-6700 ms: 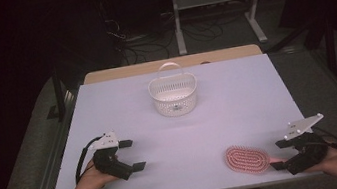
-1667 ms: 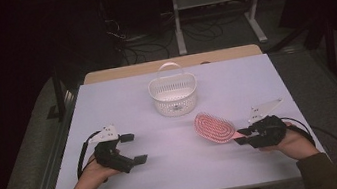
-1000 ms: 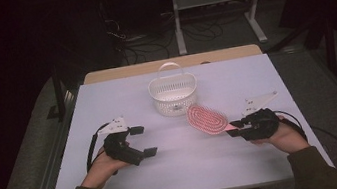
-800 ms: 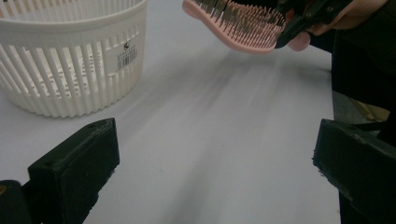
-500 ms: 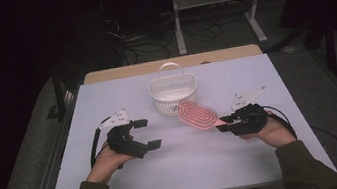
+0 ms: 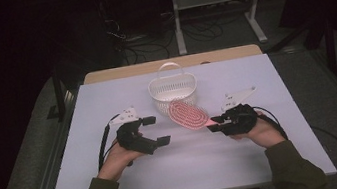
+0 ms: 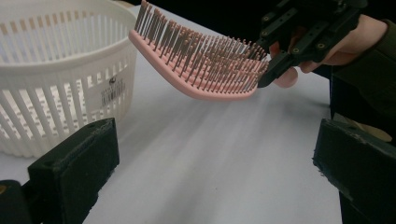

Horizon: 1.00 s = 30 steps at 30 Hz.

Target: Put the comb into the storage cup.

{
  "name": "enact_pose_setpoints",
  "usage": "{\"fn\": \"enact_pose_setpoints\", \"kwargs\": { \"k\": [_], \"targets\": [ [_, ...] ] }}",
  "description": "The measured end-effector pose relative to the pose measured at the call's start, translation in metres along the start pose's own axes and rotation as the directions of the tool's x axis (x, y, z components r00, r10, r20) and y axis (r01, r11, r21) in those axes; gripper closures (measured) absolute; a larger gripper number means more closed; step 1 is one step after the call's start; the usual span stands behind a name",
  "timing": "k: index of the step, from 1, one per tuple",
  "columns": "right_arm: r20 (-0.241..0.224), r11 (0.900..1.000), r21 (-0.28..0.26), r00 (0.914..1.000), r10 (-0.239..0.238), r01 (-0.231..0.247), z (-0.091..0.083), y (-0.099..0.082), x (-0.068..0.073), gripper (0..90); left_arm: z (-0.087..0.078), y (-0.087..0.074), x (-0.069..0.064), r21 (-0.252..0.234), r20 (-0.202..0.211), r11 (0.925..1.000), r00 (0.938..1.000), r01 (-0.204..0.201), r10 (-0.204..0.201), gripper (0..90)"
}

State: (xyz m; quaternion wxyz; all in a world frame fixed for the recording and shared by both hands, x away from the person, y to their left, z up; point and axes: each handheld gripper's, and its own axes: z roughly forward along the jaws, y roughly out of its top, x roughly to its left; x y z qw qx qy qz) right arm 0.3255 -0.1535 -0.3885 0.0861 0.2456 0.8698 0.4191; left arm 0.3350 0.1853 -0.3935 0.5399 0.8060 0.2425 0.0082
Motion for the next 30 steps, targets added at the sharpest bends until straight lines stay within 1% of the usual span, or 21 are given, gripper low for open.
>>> {"fn": "enact_pose_setpoints", "kwargs": {
  "k": [1,3,9,13,15,20,25,30],
  "targets": [
    [0.003,1.0,0.0,1.0,-0.003,0.003,0.001,0.0,0.001,68.9,0.0,-0.001,0.0,0.006,-0.002,1.0,1.0,0.005,-0.005,0.0],
    [0.0,1.0,-0.002,1.0,-0.005,0.005,0.003,0.001,0.003,68.9,0.001,-0.003,0.0,0.014,-0.003,0.9999,1.0,0.002,-0.002,0.0],
    [-0.002,0.9998,-0.018,1.0,-0.009,0.009,0.008,0.004,0.006,68.9,0.005,-0.006,-0.001,-0.002,-0.002,0.9996,0.9996,0.028,-0.028,0.0],
    [0.0,0.9995,-0.03,0.9999,-0.012,0.012,0.011,0.005,0.009,68.9,0.01,-0.006,-0.004,-0.001,0.004,0.9996,0.9996,0.028,-0.028,0.0],
    [-0.009,0.9994,-0.034,0.9999,-0.011,0.011,0.013,0.006,0.01,68.9,0.012,-0.006,-0.006,0.0,0.0,0.9997,0.9997,0.024,-0.024,0.0],
    [-0.013,0.999,-0.043,0.9998,-0.013,0.012,0.014,0.007,0.014,68.9,0.015,-0.006,-0.007,-0.01,-0.001,0.9991,0.9992,0.04,-0.04,0.0],
    [-0.027,0.9986,-0.052,0.9995,-0.016,0.014,0.017,0.008,0.018,68.8,0.016,-0.007,-0.007,-0.003,0.002,0.9986,0.9986,0.052,-0.052,0.0],
    [-0.037,0.9983,-0.054,0.9991,-0.021,0.019,0.02,0.01,0.022,68.8,0.018,-0.007,-0.007,-0.014,-0.007,0.9981,0.9982,0.06,-0.06,0.0]
  ]
}}
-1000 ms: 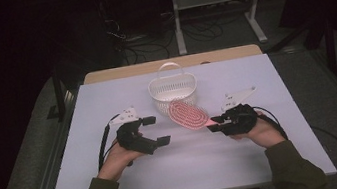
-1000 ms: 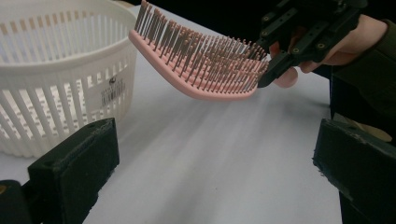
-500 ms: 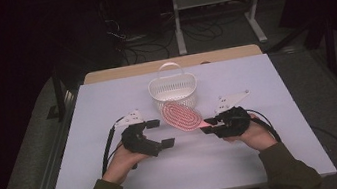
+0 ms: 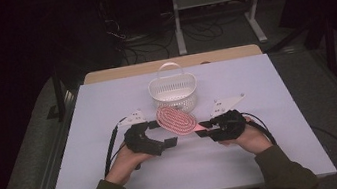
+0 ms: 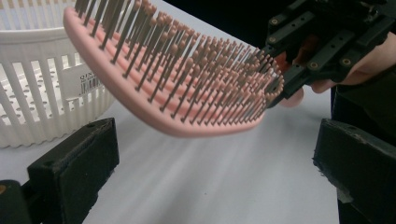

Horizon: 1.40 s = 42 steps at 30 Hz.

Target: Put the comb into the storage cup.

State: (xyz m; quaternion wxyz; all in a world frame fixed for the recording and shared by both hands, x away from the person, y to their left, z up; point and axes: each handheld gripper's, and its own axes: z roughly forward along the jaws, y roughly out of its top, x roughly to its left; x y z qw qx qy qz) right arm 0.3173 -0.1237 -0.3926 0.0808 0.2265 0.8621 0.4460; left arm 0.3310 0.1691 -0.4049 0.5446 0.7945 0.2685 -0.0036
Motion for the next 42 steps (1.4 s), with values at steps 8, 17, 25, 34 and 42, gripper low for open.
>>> {"fn": "enact_pose_setpoints", "kwargs": {
  "k": [8,17,25,34,42],
  "targets": [
    [-0.018,0.9999,-0.003,0.9998,-0.012,0.012,0.005,0.002,0.006,68.8,0.0,0.0,0.001,-0.016,-0.008,0.9997,0.9998,0.019,-0.019,0.0],
    [-0.035,0.9999,-0.001,0.9993,-0.017,0.017,0.011,0.004,0.012,68.8,-0.004,0.002,0.002,-0.047,-0.018,0.9985,0.9994,0.027,-0.028,3.6],
    [-0.037,0.9997,-0.002,0.999,-0.025,0.025,0.012,0.005,0.014,68.8,-0.005,0.003,0.003,-0.063,-0.008,0.9974,0.9994,0.034,-0.035,8.5],
    [-0.031,0.9994,0.0,0.9989,-0.035,0.035,0.014,0.005,0.016,68.8,-0.006,0.003,0.004,-0.073,0.0,0.9956,0.9983,0.059,-0.059,14.2],
    [-0.021,0.9989,0.006,0.9987,-0.046,0.046,0.015,0.005,0.018,68.8,-0.007,0.003,0.006,-0.06,-0.011,0.9954,0.9971,0.075,-0.076,18.5]
  ]
}}
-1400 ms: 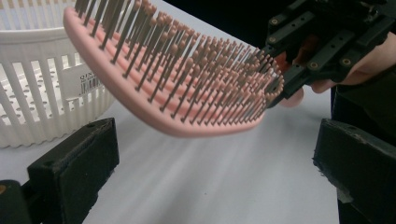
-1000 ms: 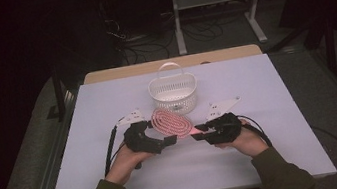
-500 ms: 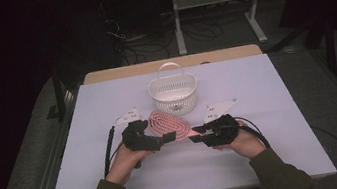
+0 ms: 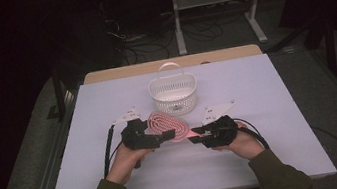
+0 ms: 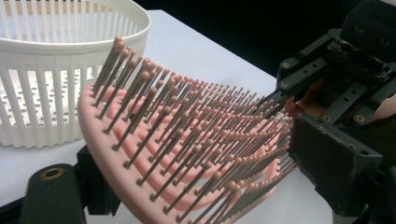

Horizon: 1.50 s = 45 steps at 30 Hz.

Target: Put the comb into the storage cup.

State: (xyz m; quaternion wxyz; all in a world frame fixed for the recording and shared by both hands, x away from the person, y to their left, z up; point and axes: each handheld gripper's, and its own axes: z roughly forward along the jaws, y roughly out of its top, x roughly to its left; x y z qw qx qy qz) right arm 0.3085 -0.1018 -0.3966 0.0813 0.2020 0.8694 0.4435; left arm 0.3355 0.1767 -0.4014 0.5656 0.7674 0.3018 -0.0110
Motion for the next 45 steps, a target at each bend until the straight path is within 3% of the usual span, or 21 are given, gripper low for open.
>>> {"fn": "enact_pose_setpoints", "kwargs": {
  "k": [16,30,45],
  "targets": [
    [0.023,0.9986,0.047,0.9994,-0.028,0.026,0.006,-0.001,0.003,68.8,-0.004,0.001,0.002,-0.014,-0.004,0.9993,0.9994,0.035,-0.035,31.1],
    [0.043,0.9971,0.06,0.9979,-0.049,0.046,0.01,0.001,0.007,68.8,-0.005,0.002,0.003,-0.012,0.043,0.997,0.9962,0.076,-0.076,45.9],
    [0.063,0.9957,0.063,0.9955,-0.072,0.068,0.014,0.001,0.008,68.8,-0.006,0.003,0.001,-0.044,0.056,0.9964,0.996,0.072,-0.07,52.2]
  ]
}}
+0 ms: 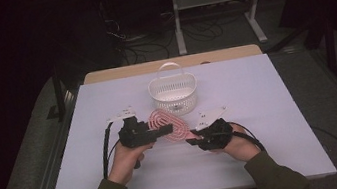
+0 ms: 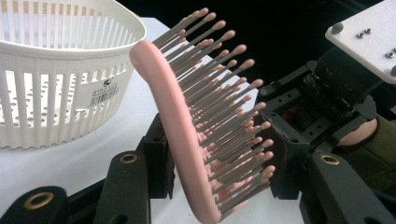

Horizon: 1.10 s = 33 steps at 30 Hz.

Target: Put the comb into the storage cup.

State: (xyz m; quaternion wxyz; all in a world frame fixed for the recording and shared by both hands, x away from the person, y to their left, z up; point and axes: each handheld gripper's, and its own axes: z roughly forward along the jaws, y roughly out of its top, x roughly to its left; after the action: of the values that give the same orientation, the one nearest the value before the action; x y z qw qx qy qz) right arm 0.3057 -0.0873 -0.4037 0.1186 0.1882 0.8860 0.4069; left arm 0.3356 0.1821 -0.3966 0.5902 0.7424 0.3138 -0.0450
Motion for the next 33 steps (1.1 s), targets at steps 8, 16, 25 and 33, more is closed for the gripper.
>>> {"fn": "enact_pose_setpoints", "kwargs": {
  "k": [8,16,25,33],
  "targets": [
    [0.009,1.0,0.008,1.0,-0.003,0.003,0.0036,0.0009,0.0017,68.8,0.0002,0.0001,-0.001,-0.005,0.008,1.0,1.0,-0.004,0.004,54.2],
    [0.01,0.9999,0.01,0.9999,-0.002,0.002,0.0061,0.0018,0.0033,68.8,-0.0005,0.0007,-0.0014,-0.015,0.019,0.9999,0.9998,0.005,-0.005,56.1],
    [0.007,0.9999,0.01,1.0,0.002,-0.003,0.0083,0.0022,0.0033,69.2,-0.0011,0.0017,-0.0022,-0.019,0.047,0.9997,0.9988,0.014,-0.013,63.5],
    [0.005,1.0,0.009,1.0,0.003,-0.003,0.0084,0.0023,0.0033,69.3,-0.0011,0.002,-0.0028,-0.023,0.051,0.9996,0.9986,0.014,-0.012,64.1]
  ]
}}
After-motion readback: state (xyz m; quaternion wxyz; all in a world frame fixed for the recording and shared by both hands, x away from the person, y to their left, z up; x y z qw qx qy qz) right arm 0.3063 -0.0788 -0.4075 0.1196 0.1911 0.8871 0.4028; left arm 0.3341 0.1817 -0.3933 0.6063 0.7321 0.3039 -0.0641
